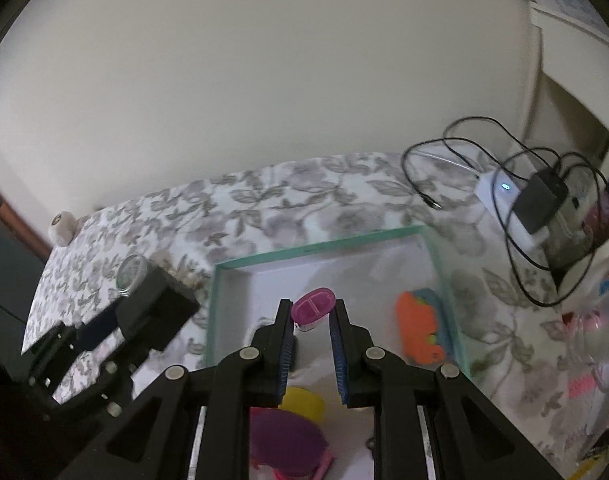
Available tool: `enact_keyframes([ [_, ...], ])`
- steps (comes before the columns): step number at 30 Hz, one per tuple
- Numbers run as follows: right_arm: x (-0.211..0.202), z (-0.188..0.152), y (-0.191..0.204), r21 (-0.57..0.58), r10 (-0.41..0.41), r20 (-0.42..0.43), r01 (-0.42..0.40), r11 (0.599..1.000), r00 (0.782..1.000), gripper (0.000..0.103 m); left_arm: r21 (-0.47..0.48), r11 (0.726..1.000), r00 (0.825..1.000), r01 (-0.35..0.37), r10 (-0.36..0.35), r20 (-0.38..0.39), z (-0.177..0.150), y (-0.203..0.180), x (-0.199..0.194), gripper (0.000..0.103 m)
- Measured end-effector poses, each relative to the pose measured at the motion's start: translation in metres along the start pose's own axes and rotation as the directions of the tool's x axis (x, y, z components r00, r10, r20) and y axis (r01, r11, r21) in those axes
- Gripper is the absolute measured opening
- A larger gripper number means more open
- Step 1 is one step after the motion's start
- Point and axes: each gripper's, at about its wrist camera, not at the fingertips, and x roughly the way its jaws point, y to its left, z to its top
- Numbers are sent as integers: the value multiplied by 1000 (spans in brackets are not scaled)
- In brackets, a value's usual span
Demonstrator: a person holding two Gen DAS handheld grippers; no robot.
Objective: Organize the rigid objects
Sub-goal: 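Lift and carry the charger block and pink lighter over the tray with both tools, then open both tools to drop the charger block and pink lighter in the tray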
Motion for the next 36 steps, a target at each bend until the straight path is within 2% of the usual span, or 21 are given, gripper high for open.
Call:
enact_keyframes([
  [6,7,-3,-11,13,-23,-28,23,1000,999,20,0,1000,999,7,-7,-43,-8,-10,13,39],
  [20,32,-10,1,-33,-68,-97,66,997,993,20,16,1000,989,-3,5,-148,-25,-20,40,39],
  [28,45,-15,6,-50,-94,-130,89,995,987,20,-28,1000,983,11,-16,-185,-26,-16,45,40],
  [32,44,-14,6,-45,-87,-125,82,996,988,23,-52,998,978,26,-37,-207,-27,-13,47,48],
  [34,44,-13,6,-45,-93,-125,88,995,988,30,-62,998,977,32,-45,-210,-27,-13,47,50],
  [36,42,-13,6,-45,-97,-123,93,995,988,33,-68,997,977,37,-50,-209,-26,-12,46,55],
])
